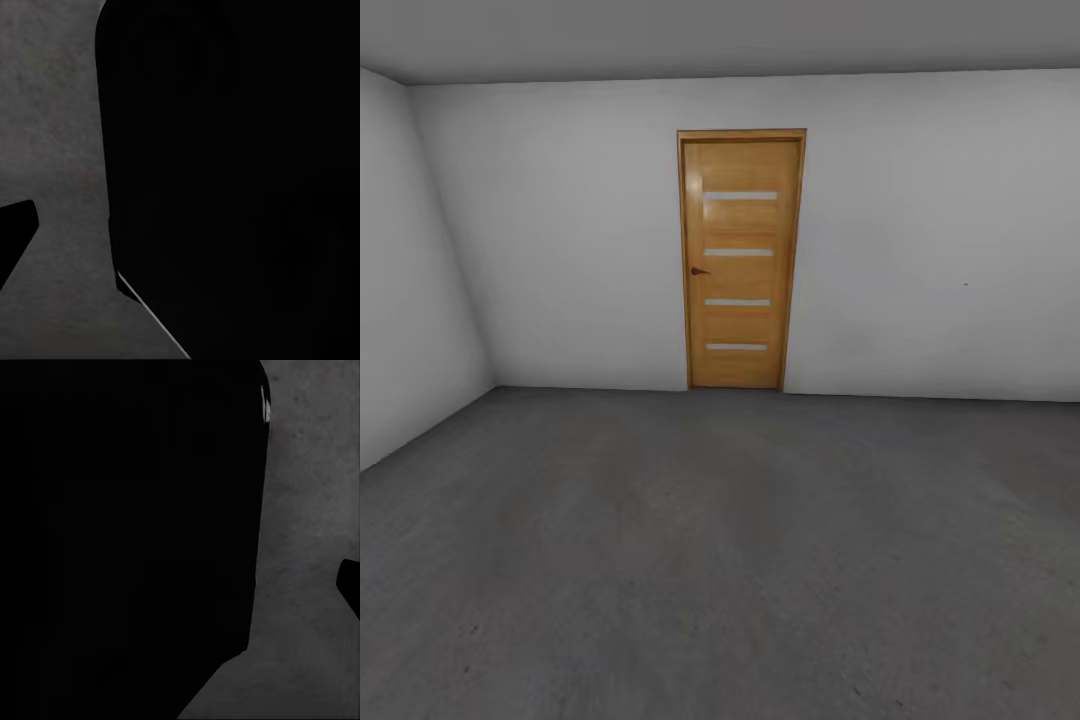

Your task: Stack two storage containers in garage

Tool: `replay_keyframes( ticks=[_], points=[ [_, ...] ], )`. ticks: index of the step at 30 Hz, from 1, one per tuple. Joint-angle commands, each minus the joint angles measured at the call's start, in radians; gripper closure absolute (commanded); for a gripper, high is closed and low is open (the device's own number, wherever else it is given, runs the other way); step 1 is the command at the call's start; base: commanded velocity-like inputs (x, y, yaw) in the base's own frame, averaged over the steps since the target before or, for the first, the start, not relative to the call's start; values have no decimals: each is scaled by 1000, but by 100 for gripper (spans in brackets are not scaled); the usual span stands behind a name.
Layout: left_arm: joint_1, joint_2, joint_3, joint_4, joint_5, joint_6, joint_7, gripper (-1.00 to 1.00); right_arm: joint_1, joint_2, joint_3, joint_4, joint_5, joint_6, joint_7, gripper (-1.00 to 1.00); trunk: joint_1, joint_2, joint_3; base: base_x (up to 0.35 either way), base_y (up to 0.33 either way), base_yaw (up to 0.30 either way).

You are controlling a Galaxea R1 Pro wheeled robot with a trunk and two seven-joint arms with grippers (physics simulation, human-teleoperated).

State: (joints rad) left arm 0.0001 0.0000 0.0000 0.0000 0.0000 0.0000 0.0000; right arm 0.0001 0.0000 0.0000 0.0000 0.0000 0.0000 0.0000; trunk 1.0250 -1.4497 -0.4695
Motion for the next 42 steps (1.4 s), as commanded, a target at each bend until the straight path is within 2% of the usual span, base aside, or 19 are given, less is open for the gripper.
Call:
replay_keyframes(
  ticks=[1, 5, 14, 27, 31, 32, 42],
  points=[
    [-2, -3, 6, -6, 6, -6, -1, -100, -2, 2, 6, -5, 6, -2, 1, -100, 0, 0, 0, 0, 0, 0],
    [-2, -3, 6, -13, 6, -7, -2, -100, -2, 1, 28, -5, 9, 1, 4, -100, 0, 0, 0, 0, 0, 0],
    [-2, -4, 8, -29, 6, -12, -2, -100, -2, 3, 79, -3, -42, -37, 11, -100, 0, 0, 0, 0, 0, -45],
    [-2, -5, 9, -30, 6, -13, -2, -100, -2, 4, 153, -3, -44, -38, 11, -100, 0, 0, 0, 0, 0, -263],
    [-2, -5, 9, -30, 6, -13, -2, -100, -2, 4, 175, -3, -44, -38, 11, -100, 0, 0, 0, 33, 0, -98],
    [-2, -5, 9, -30, 6, -13, -2, -100, -2, 4, 509, -3, -44, -38, 11, -100, 0, 0, 0, 177, 0, -33],
    [-2, -3, 9, -29, 8, -12, -2, -100, -2, 4, 509, -3, -44, -38, 11, -100, 0, 0, 0, 299, 0, -5]
  ],
)
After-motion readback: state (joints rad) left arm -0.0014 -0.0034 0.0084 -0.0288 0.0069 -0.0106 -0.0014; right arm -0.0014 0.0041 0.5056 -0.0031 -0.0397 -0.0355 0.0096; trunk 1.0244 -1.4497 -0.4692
